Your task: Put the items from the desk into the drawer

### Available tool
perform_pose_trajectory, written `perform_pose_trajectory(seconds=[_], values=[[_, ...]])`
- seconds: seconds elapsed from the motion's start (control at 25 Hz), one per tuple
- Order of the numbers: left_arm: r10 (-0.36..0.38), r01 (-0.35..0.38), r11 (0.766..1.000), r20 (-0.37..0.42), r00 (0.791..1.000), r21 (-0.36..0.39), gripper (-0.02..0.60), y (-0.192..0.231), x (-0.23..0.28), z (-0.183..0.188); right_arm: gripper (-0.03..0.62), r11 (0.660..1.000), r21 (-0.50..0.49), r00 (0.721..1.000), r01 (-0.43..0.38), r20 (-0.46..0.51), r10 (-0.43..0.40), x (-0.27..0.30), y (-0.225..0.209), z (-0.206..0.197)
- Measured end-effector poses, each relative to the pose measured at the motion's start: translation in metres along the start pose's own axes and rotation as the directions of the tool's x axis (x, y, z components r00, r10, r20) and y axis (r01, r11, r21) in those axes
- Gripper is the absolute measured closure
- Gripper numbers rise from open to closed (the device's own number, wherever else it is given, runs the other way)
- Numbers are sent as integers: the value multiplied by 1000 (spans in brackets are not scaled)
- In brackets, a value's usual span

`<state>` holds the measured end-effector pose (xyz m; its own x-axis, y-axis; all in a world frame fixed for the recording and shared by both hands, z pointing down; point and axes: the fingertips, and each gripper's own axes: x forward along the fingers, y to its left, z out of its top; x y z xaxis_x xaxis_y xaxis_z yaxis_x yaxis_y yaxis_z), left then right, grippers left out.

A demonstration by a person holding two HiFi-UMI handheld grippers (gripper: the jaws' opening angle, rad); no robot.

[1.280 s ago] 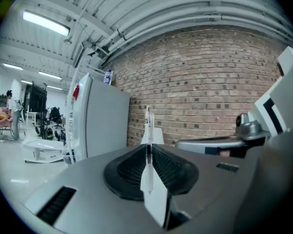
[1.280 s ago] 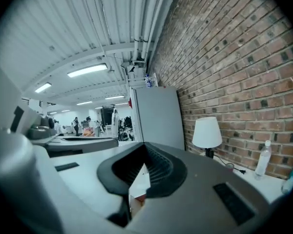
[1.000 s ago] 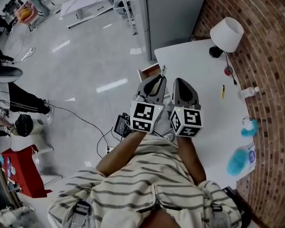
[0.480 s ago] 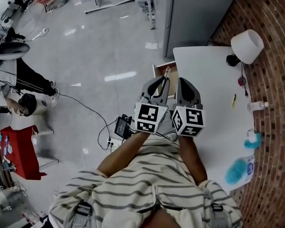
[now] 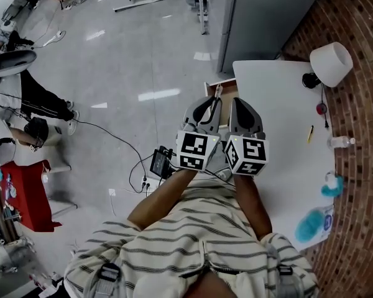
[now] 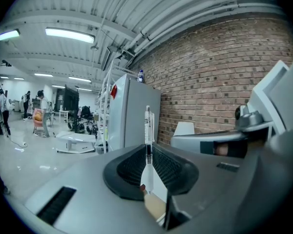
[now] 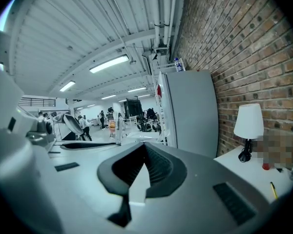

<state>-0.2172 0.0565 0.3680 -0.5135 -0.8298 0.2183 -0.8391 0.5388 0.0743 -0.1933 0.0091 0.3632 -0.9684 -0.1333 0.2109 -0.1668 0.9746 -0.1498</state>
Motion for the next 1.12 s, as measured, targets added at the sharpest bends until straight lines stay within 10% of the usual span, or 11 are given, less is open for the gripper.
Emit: perform_pose_trajectory(seconds=[1.12], values=[[-40,20,992,-155,987,-125,535,39,83,-67,583,993,109,987,39,-158,-21,74,-45,-69]])
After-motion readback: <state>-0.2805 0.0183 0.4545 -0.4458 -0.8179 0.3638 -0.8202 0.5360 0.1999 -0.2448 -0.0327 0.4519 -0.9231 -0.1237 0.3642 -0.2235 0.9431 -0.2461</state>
